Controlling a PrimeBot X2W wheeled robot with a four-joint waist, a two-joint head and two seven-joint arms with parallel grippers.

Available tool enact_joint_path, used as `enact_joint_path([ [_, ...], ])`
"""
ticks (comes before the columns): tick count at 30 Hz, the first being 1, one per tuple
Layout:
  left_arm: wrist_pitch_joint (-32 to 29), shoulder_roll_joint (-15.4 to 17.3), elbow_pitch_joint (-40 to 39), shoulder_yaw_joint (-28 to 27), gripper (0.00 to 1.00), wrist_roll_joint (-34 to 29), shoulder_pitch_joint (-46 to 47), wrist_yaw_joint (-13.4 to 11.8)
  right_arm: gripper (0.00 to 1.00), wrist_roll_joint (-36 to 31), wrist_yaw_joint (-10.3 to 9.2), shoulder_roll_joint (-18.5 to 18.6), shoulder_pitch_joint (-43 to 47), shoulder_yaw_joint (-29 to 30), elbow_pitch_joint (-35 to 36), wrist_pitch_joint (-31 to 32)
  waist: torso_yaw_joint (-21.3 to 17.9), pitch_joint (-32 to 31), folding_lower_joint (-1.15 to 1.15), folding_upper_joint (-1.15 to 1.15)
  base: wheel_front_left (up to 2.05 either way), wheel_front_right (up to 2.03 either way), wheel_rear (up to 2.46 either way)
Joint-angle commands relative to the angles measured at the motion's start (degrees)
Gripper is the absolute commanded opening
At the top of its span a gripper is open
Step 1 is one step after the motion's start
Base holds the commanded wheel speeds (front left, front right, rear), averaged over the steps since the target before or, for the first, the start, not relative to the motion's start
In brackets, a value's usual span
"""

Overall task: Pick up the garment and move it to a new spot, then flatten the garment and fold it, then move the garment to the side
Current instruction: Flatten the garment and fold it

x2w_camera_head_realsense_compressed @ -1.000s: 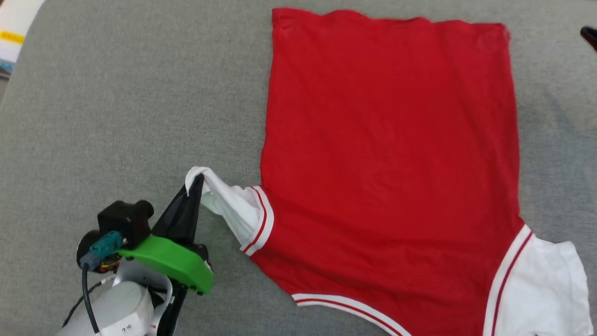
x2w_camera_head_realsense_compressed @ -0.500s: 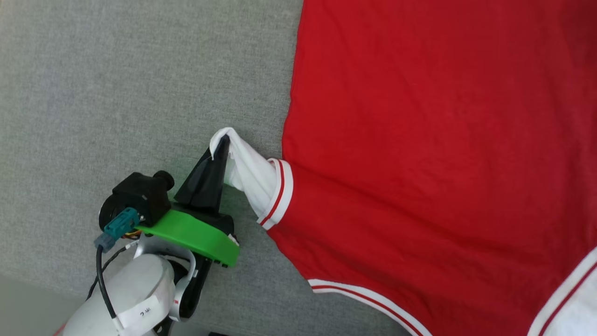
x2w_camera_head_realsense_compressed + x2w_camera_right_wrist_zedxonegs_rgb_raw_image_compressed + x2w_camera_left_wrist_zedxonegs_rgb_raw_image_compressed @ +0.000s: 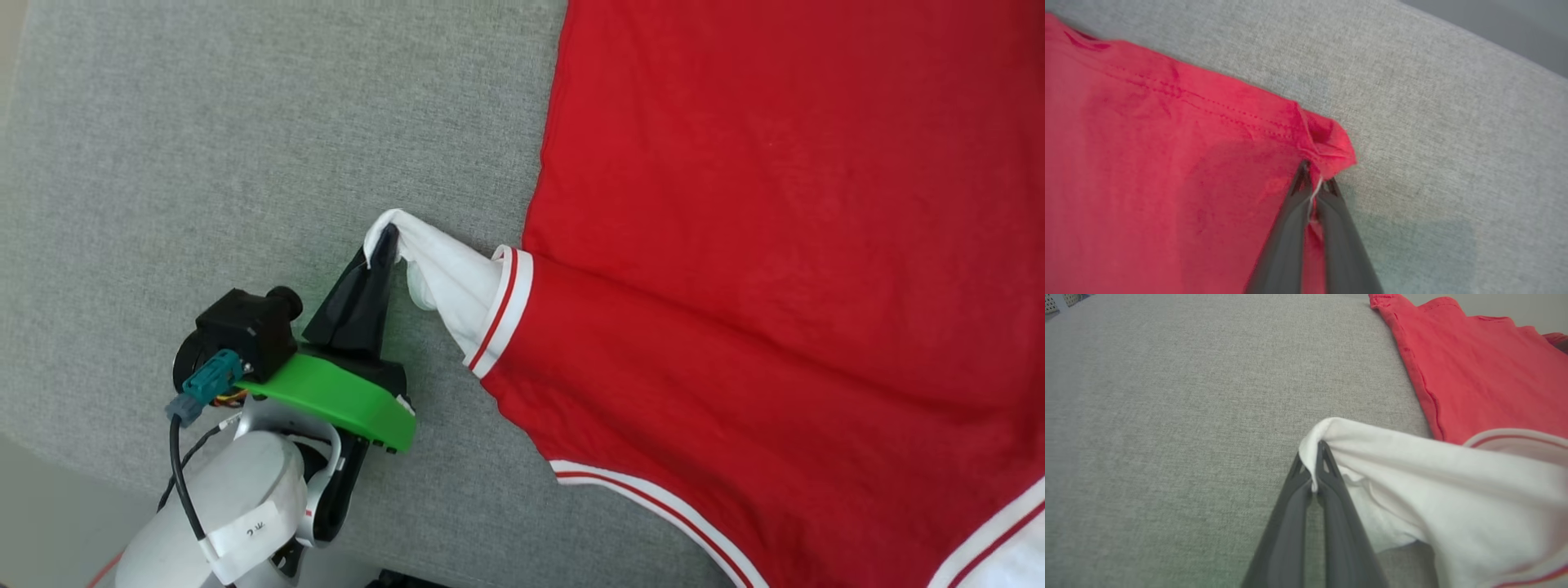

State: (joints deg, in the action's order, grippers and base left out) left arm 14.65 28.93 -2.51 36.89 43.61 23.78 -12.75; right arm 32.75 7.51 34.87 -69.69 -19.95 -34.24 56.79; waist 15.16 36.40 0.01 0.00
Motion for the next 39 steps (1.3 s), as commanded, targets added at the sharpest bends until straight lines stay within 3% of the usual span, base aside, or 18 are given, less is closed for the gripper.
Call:
enact_joint_path([
  [1,0.34,0.02,0.35,-0.41,0.0,-1.09,-0.71,0.43,0.0,0.77,-0.02,-0.05,2.28,-0.74,-1.14,-1.0,-1.51,-3.26,-0.01,0.0,0.0,0.0,0.0],
  [9,0.32,1.42,2.1,-1.01,0.0,-0.26,-5.2,0.2,0.0,8.0,-0.02,6.33,7.98,-6.03,5.05,-10.36,-4.64,-12.6,-0.01,0.0,0.0,0.0,0.0],
  [16,0.11,3.65,1.74,-1.76,0.0,1.03,-10.08,-1.13,0.0,16.9,-0.02,16.08,22.48,-9.47,15.96,-16.63,-8.71,-18.74,-0.01,0.0,0.0,0.0,0.0],
  [17,0.1,4.88,1.25,-2.39,0.0,1.3,-12.3,-2.17,0.0,18.93,-0.02,19.07,28.6,-10.23,20.0,-17.62,-11.05,-20.21,-0.01,0.0,0.0,0.0,0.0],
  [23,0.09,5.76,0.44,-2.73,0.0,1.7,-14.41,-3.03,0.0,22.32,-0.02,23.33,41.73,-8.04,26.39,-19.78,-12.92,-22.03,-0.01,0.0,0.0,0.0,0.0],
  [30,-0.1,6.54,-0.19,-2.77,0.0,1.75,-15.51,-3.73,0.0,24.78,-0.02,21.83,59.31,-2.23,29.04,-21.94,-13.73,-22.89,-0.01,0.0,0.0,0.0,0.0],
  [35,-0.1,6.58,-0.36,-2.91,0.0,1.84,-15.5,-3.9,0.0,23.86,-0.02,16.46,70.48,0.36,28.07,-22.39,-13.6,-22.4,-0.01,0.0,0.0,0.0,0.0],
  [39,-0.15,6.46,-0.24,-2.83,0.0,1.89,-15.28,-3.79,0.0,22.67,-0.02,12.18,74.34,1.93,26.77,-22.38,-13.56,-21.93,-0.01,0.0,0.0,0.0,0.0],
])
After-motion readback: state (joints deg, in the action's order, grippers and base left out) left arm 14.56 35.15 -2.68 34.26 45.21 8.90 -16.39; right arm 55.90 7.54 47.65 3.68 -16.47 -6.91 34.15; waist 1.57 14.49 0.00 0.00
